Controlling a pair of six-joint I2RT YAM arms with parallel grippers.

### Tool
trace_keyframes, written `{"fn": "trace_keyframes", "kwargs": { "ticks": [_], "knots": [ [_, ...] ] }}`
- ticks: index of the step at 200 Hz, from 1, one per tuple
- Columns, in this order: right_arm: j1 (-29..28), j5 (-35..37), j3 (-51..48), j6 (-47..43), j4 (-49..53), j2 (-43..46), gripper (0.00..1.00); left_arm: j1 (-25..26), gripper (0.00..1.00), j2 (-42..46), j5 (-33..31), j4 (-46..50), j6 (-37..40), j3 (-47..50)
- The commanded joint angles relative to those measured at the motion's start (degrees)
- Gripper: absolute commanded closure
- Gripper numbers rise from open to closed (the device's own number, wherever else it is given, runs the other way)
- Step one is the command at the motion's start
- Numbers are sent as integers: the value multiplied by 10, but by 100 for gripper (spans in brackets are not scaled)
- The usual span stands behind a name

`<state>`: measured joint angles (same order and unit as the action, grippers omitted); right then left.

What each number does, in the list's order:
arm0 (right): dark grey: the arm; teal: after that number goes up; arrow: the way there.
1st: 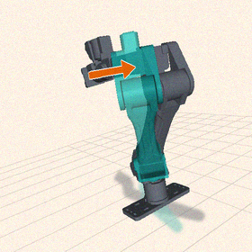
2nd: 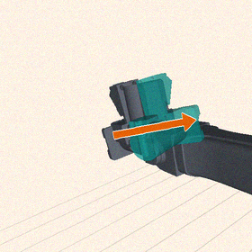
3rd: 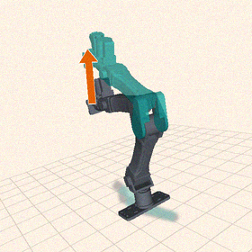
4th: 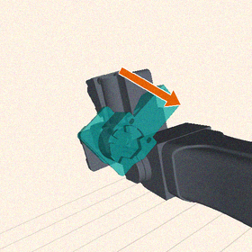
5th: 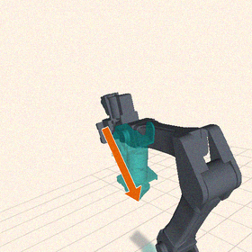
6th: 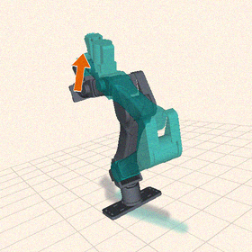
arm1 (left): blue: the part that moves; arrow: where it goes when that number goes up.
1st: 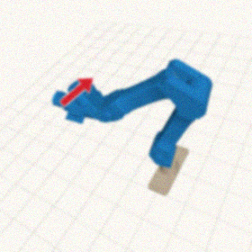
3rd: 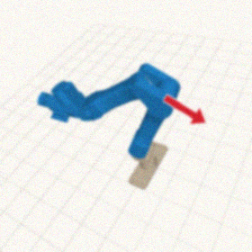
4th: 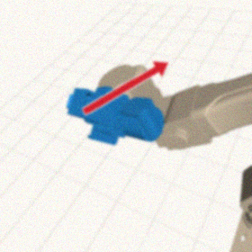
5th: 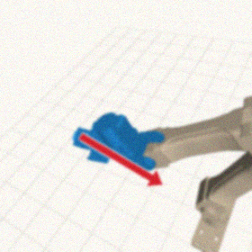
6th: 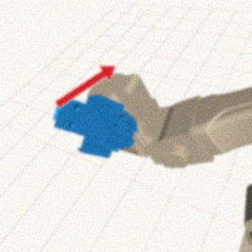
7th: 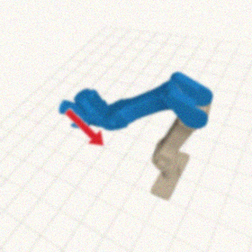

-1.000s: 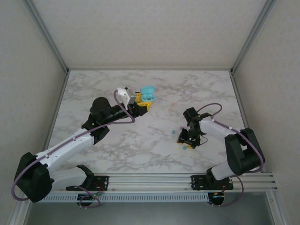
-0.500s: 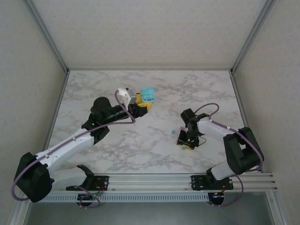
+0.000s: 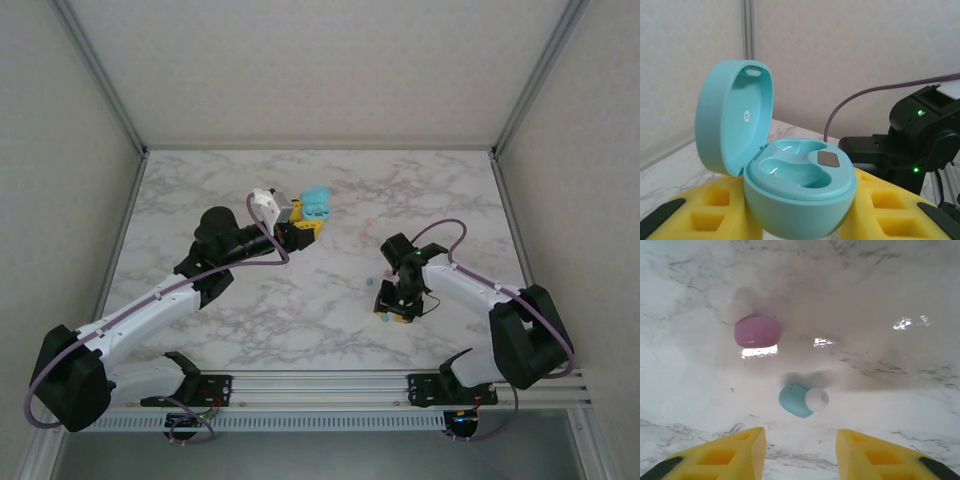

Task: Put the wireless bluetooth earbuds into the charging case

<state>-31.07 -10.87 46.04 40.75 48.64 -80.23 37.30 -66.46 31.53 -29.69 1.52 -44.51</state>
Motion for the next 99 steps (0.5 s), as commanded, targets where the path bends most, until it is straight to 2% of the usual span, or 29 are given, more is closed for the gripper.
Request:
{"fn": "trace_keyframes", "kwargs": {
  "ticks": [1, 53, 99],
  "knots": [
    [-5, 40, 33, -53, 29, -1, 58, 1, 78, 14, -8, 1, 9, -15],
    [-5, 7, 68, -165, -25, -87, 56, 1, 78, 21, -6, 13, 10, -22],
    [-4, -4, 57, -167, -24, -111, 56, 1, 78, 31, -13, 18, 13, -15]
  ]
}}
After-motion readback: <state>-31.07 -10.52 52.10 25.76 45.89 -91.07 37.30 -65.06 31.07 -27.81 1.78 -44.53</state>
